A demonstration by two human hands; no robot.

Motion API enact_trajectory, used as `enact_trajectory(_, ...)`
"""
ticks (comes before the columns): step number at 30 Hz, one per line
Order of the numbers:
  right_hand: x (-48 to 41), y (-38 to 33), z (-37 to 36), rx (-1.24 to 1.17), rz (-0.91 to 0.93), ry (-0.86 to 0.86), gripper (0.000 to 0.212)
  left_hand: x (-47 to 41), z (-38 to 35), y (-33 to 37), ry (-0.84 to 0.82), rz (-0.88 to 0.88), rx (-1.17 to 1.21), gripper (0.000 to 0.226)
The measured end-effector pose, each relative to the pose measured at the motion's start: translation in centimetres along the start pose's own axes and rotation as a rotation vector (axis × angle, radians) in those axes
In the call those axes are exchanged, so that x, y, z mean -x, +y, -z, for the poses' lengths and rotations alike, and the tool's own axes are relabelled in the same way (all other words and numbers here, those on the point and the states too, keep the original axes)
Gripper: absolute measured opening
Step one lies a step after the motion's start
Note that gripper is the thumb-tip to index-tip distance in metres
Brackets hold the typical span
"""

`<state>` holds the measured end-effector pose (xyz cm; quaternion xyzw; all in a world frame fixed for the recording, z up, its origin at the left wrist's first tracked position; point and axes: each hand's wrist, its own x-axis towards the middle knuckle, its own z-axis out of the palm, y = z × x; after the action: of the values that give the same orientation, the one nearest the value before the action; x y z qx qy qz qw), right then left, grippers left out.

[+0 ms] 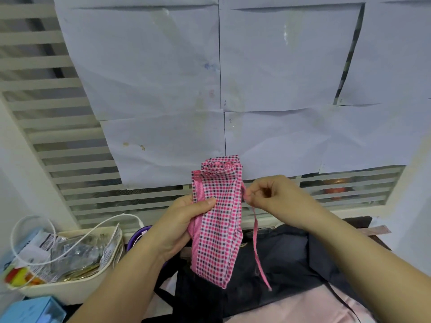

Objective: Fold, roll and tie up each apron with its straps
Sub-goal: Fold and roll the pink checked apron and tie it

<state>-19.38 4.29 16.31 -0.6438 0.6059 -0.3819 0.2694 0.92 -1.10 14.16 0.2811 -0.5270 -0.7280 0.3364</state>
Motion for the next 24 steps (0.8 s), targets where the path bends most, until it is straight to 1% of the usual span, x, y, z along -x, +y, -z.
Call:
enact_trajectory(1, -0.1, 0.0, -0.5, -0.039, 0.008, -0.029, 0.018, 0.0, -0.2, -0.1, -0.014, -0.008, 0.002, 0.01)
enact_trajectory(4, 0.0, -0.4, -2.3, -0.212, 0.014, -0.184, 0.02, -0.2, -0.8, -0.6, -0.023, -0.044, -0.016, 0.018)
enact_trajectory(8, 0.0, -0.2, -3.8, -0.702, -0.178, -0.268, 0.018, -0.4, -0.7, -1.1, 0.032, -0.103, 0.031, 0.026)
enact_trajectory(10, -0.1, 0.0, -4.3, -0.797, -0.21, -0.282, 0.023, -0.4, -0.5, -1.4, 0.048, -0.121, 0.028, 0.023)
enact_trajectory(12, -0.1, 0.2, -4.7, -0.832, -0.225, -0.288, 0.026, -0.4, -0.6, -1.4, 0.058, -0.128, 0.038, 0.023)
enact_trajectory(13, -0.2, 0.3, -5.0, -0.827, -0.233, -0.285, 0.028, -0.4, -0.6, -1.5, 0.066, -0.132, 0.055, 0.026)
enact_trajectory(16, -0.2, 0.6, -5.5, -0.756, -0.248, -0.29, 0.028, -0.5, -0.9, -1.5, 0.099, -0.146, 0.102, 0.033)
enact_trajectory(19, 0.1, 1.0, -5.7, -0.668, -0.239, -0.316, 0.028, -0.4, -1.0, -1.6, 0.119, -0.169, 0.149, 0.028)
enact_trajectory(21, 0.3, 1.5, -5.3, -0.643, -0.268, -0.375, 0.029, -0.2, -0.9, -1.6, 0.113, -0.184, 0.145, 0.028)
enact_trajectory(24, 0.5, 2.2, -4.4, -0.727, -0.327, -0.536, 0.037, -0.2, -0.5, -1.8, 0.119, -0.194, 0.165, 0.028)
